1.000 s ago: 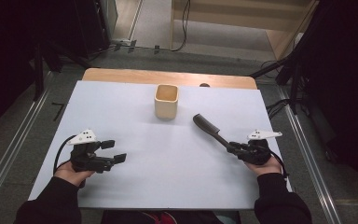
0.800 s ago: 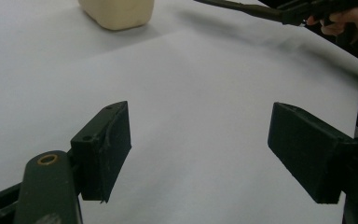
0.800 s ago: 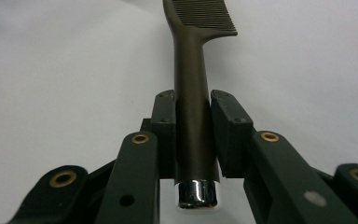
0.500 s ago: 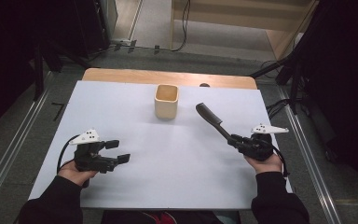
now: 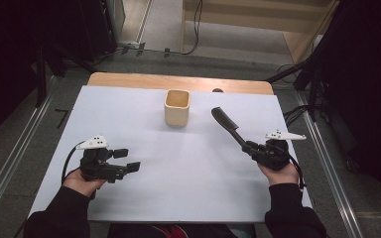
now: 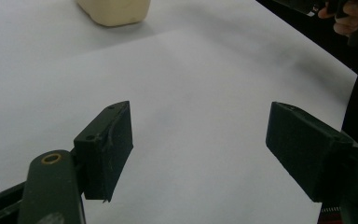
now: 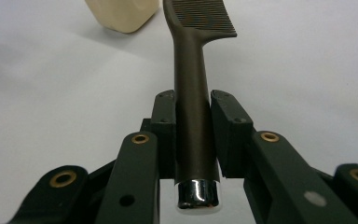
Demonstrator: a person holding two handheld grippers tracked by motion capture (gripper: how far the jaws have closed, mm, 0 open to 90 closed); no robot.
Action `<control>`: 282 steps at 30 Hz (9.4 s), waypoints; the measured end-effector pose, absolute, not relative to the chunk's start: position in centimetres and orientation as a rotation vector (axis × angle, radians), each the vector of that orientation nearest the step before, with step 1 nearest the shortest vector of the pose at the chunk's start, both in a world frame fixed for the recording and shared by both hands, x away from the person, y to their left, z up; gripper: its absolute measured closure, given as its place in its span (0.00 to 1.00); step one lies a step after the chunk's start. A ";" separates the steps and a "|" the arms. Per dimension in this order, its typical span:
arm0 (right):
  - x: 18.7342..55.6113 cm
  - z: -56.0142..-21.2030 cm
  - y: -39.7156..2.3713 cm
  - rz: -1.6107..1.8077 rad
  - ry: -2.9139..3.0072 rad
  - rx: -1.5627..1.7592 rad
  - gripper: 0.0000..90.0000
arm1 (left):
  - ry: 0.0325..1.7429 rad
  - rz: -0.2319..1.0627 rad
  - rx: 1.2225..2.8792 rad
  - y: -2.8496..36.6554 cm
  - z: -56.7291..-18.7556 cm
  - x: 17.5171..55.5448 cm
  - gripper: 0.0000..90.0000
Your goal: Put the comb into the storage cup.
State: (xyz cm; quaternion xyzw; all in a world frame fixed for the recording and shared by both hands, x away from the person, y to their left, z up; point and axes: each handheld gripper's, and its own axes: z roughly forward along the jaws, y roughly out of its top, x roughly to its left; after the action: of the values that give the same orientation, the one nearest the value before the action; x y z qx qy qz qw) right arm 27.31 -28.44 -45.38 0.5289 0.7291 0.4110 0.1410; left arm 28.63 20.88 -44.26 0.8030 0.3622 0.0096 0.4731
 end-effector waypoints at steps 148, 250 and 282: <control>23.7 -47.9 -15.6 1.304 1.529 1.416 0.78 | 0.913 -0.083 2.003 0.5 -40.5 36.4 0.28; 23.8 -47.9 -15.1 1.335 1.649 1.318 0.58 | 1.084 -0.317 1.813 -0.3 -42.0 36.9 0.81; 23.5 -48.7 -15.6 1.207 1.878 1.248 0.33 | 1.105 -0.142 1.871 2.7 -40.9 37.6 0.81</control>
State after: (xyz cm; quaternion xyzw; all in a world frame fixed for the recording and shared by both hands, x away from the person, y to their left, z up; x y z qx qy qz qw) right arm 23.47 -15.65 -48.74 0.4674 0.7032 0.4520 0.2877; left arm 37.60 2.71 -40.86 0.7613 0.4495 -0.0578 0.4637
